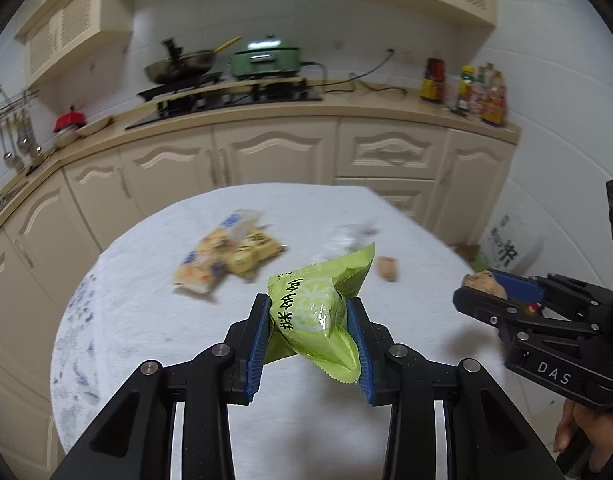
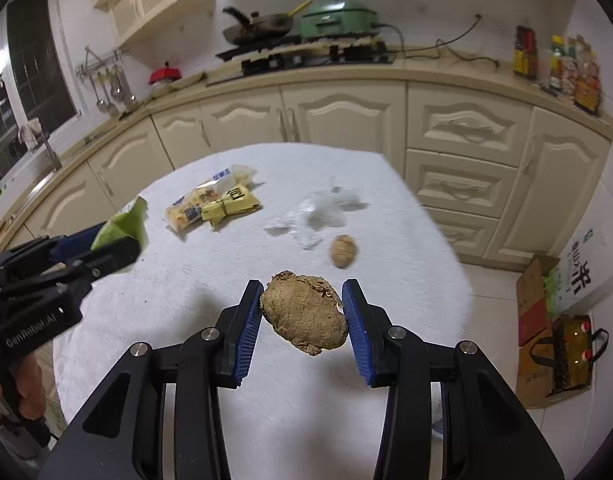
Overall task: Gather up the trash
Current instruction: 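Carry both items over the blue bin and open both tools to drop them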
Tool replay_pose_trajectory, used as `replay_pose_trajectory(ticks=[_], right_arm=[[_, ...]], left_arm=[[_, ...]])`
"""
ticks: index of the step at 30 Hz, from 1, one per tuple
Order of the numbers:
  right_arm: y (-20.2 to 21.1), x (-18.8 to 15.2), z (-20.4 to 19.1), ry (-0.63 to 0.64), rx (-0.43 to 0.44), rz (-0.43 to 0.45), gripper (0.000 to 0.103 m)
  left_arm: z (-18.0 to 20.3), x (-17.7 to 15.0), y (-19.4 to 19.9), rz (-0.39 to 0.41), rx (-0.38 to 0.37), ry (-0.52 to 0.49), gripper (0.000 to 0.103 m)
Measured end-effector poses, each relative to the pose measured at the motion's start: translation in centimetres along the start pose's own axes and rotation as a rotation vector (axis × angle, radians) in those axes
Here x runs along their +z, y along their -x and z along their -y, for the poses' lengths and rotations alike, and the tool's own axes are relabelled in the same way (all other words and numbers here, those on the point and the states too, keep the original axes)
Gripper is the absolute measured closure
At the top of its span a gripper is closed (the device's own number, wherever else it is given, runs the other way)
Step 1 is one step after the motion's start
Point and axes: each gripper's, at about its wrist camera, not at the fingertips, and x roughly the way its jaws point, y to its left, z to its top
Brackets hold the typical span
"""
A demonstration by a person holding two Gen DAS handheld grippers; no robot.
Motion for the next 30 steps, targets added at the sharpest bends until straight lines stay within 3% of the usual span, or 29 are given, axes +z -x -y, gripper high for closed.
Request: replay_pose_trajectory(ticks=[9, 15, 21, 30], right_arm=[[8.1, -3.7, 8.4, -0.116, -0.060, 0.082, 0.062], [11.4, -6.3, 14.5, -0.203, -0.106, 0.110, 0.062], [12.6, -9.0, 20.7, -0.293, -0.147, 0.108, 0.062], [10.9, -12.5, 27.8, -0.402, -0.178, 0.062, 0.062]], left_arm=[[13.1, 0.7, 0.5, 0.002, -0.109, -0.135, 0.069], [22.3, 1.6, -1.3, -0.021, -0.172, -0.229, 0.069], [28.8, 2.4, -5.5, -0.059, -0.205, -0.299, 0.069], [36.2, 3.6, -15.5, -0.148, -0.233, -0.353, 0.069]])
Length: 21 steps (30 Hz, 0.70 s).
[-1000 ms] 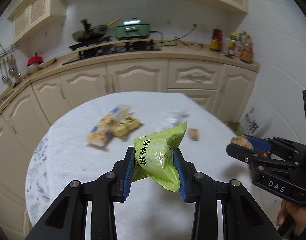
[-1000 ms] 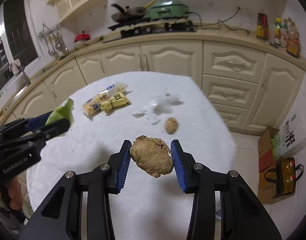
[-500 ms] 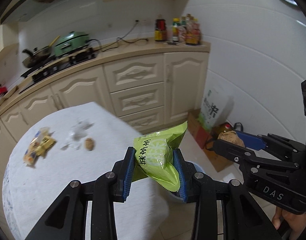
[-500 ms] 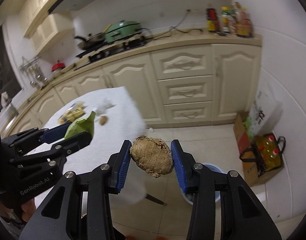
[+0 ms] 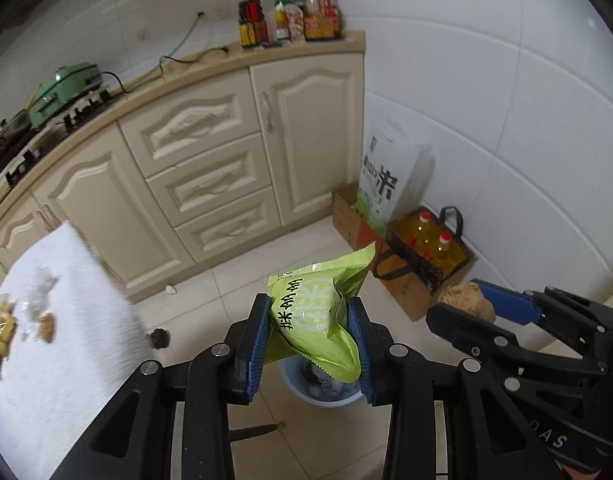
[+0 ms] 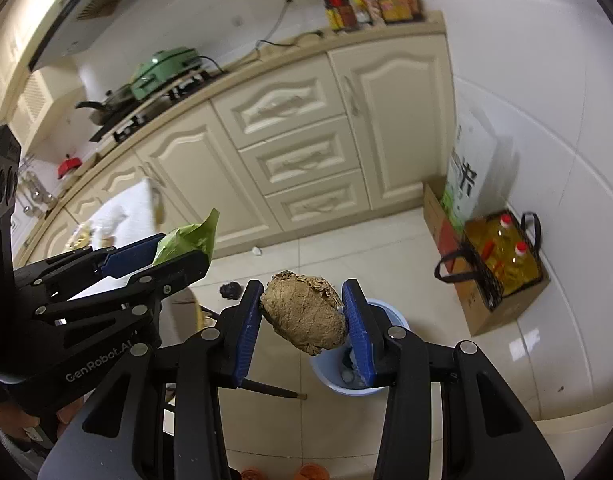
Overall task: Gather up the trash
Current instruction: 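Carry both items over the blue bin and open both tools to drop them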
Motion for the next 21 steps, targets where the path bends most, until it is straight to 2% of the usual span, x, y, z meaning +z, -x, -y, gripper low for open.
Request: replay_pose_trajectory(ticks=[6, 9, 13, 16, 21], right_arm=[[-3.0, -0.2, 3.0, -0.040, -0.006, -0.043, 0.062], [-4.2, -0.3, 3.7, -0.047, -0.004, -0.060, 0.062], [-5.4, -0.5, 4.4, -0.060, -0.001, -0.072, 0.062], [-6.0, -0.5, 4.6, -0.066, 0.001, -0.078, 0.062], [-6.9, -0.5, 4.2, -0.064, 0.009, -0.085, 0.062]], left_arm=[[-0.6, 2.4, -6.1, -0.039, -0.009, 0.001, 0.064], [-1.0, 3.2, -8.4, -0.050, -0.006, 0.003, 0.056], [-1.3, 3.4, -10.2, -0.049, 0.024, 0.018, 0.039], [-1.6, 3.1, -10.6, -0.050, 0.027, 0.038, 0.036], [-1.7, 2.3, -10.1, -0.029, 0.077, 0.046, 0.032]])
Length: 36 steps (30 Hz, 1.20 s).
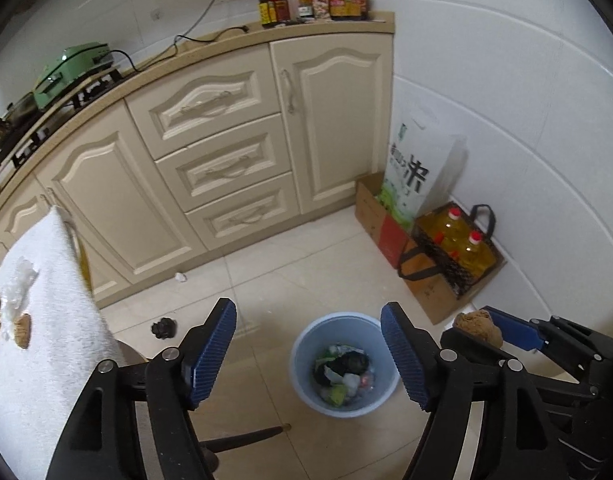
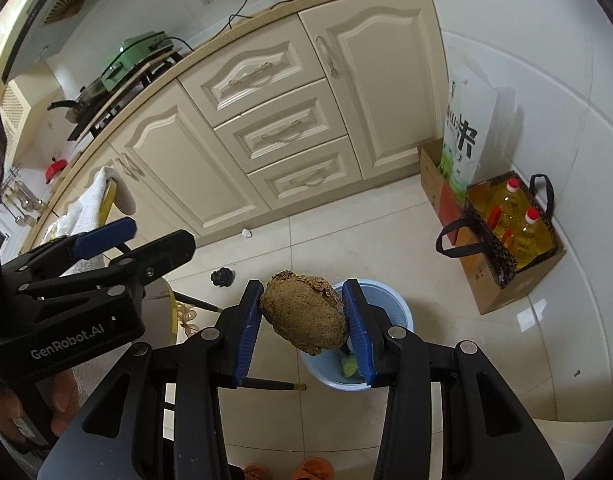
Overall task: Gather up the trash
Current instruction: 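Carry both items over the blue bin and open both tools to drop them, then move both open tools back over the table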
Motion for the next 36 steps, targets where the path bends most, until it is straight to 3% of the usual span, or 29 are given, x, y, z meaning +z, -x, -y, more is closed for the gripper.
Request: replay_pose_trajectory(ticks=[14, 20, 27, 36], right_arm=[[-2.2, 1.5, -1.9, 0.007, -0.003, 0.018, 0.059], [-1.6, 2.1, -3.3, 0.016, -0.016, 0.042, 0.036], [1.6, 2.3, -6.3, 0.049, -0.019, 0.071, 0.032], [7.7, 2.6, -15.5, 0.180, 0.002, 0.159, 0.022]], left_arm=[[-2.1, -2.2, 3.6, 0.054, 0.030, 0.055, 0.031], [-3.9, -2.8, 6.4, 0.085, 0.020, 0.085, 0.030], [-6.4, -4.7, 12.6, 0.151, 0.016, 0.111, 0.030], [-12.8, -10.4, 24.1, 0.302, 0.047, 0.154, 0.017]])
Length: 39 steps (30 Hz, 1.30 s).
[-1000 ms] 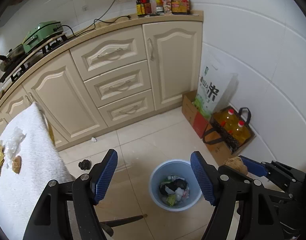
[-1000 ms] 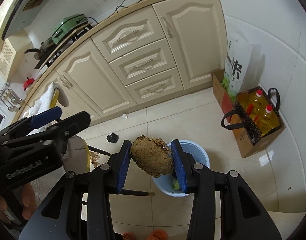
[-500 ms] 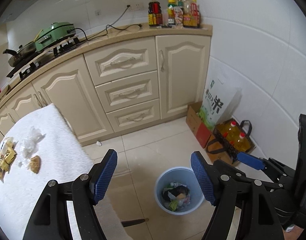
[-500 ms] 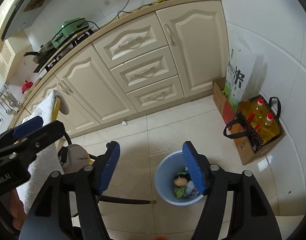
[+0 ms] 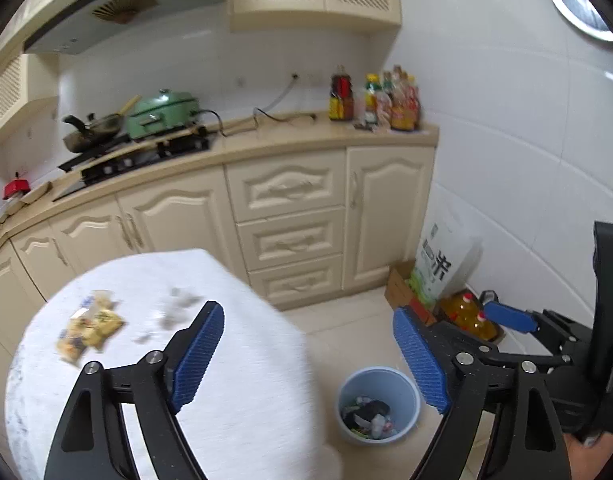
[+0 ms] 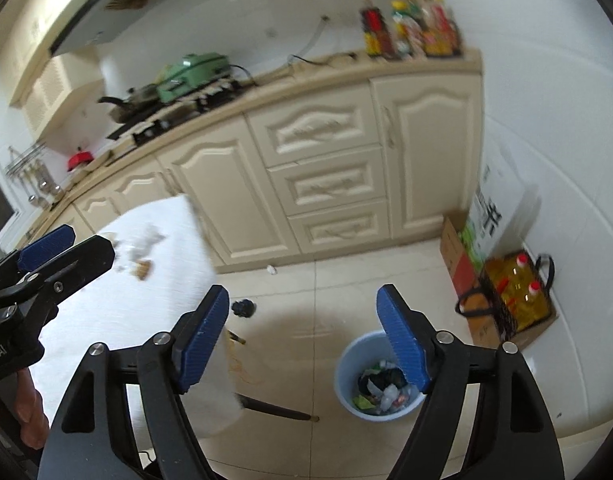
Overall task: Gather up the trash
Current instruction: 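Move both open tools back over the table, then grasp the yellow packet with left tool while right tool grasps the small brown lump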
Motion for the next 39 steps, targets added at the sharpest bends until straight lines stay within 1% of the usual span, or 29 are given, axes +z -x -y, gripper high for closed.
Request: replay_pose_trajectory(ticks=[2, 3, 5, 7, 10, 15, 17, 20, 23, 24, 25, 26, 27, 28, 30, 34, 35, 36, 37, 38, 39], right_arm=[[0.6, 0.4, -2.5, 0.031, 0.015, 0.014, 0.020], [0.6, 0.7, -3.5, 0.044, 0.023, 0.016, 0.018], [0.4, 0.9, -6.3, 0.079, 0.045, 0.016, 0.016], [-0.3, 1.0, -9.0, 0.112, 0.066, 0.006, 0.016], [-2.1, 0.9, -13.1, 0.157, 0.104, -0.019, 0.016], [-5.3, 0.5, -17.6, 0.204, 0.122, -0.064, 0.016], [-6.7, 0.4, -18.8, 0.218, 0.118, -0.084, 0.015], [-9.3, 0.2, -20.1, 0.240, 0.093, -0.123, 0.015], [-12.3, -0.2, -20.9, 0.252, 0.080, -0.170, 0.015], [-13.2, -0.3, -21.1, 0.257, 0.077, -0.183, 0.015], [-14.4, -0.4, -21.4, 0.264, 0.075, -0.200, 0.015], [-15.1, -0.6, -21.6, 0.271, 0.072, -0.207, 0.015], [-16.0, -0.7, -21.9, 0.284, 0.065, -0.220, 0.017], [-16.7, -0.9, -22.0, 0.292, 0.060, -0.229, 0.018], [-18.1, -1.1, -22.5, 0.312, 0.048, -0.247, 0.030], [-19.8, -1.0, -22.4, 0.324, 0.037, -0.259, 0.043], [-20.1, -1.0, -22.4, 0.332, 0.033, -0.261, 0.053], [-20.2, -1.0, -22.4, 0.343, 0.024, -0.255, 0.061], [-20.2, -1.0, -22.4, 0.359, 0.015, -0.251, 0.066], [-20.2, -0.9, -22.3, 0.355, 0.026, -0.251, 0.078], [-20.1, -0.8, -22.2, 0.347, 0.041, -0.250, 0.078]], left_arm=[[-2.4, -1.0, 2.4, 0.021, 0.025, 0.017, 0.015], [-4.3, -1.7, 3.8, 0.036, 0.045, 0.028, 0.015], [-7.3, -2.5, 5.4, 0.045, 0.080, 0.052, 0.011], [-10.1, -3.6, 6.9, 0.050, 0.108, 0.082, 0.010], [-14.7, -5.2, 8.5, 0.033, 0.159, 0.125, 0.009], [-21.1, -7.2, 9.9, -0.003, 0.232, 0.178, 0.009], [-22.5, -7.2, 9.6, -0.023, 0.244, 0.183, 0.009], [-24.9, -8.1, 8.7, -0.074, 0.264, 0.194, 0.009], [-26.2, -7.2, 6.2, -0.119, 0.268, 0.192, 0.009], [-26.6, -7.6, 5.7, -0.138, 0.271, 0.194, 0.009], [-27.2, -7.1, 4.6, -0.147, 0.268, 0.196, 0.009], [-27.4, -7.3, 4.1, -0.158, 0.260, 0.198, 0.010], [-27.3, -6.5, 2.9, -0.166, 0.252, 0.196, 0.010], [-27.4, -6.4, 2.1, -0.174, 0.244, 0.192, 0.009], [-28.0, -5.7, 0.1, -0.187, 0.231, 0.184, 0.010], [-28.5, -4.5, -3.3, -0.210, 0.213, 0.180, 0.010], [-28.0, -4.5, -3.9, -0.214, 0.206, 0.179, 0.010], [-27.8, -4.1, -4.7, -0.218, 0.199, 0.176, 0.010], [-27.5, -3.8, -5.7, -0.225, 0.192, 0.172, 0.011], [-27.1, -3.5, -6.6, -0.228, 0.187, 0.167, 0.012], [-26.9, -3.1, -7.6, -0.229, 0.177, 0.159, 0.012]])
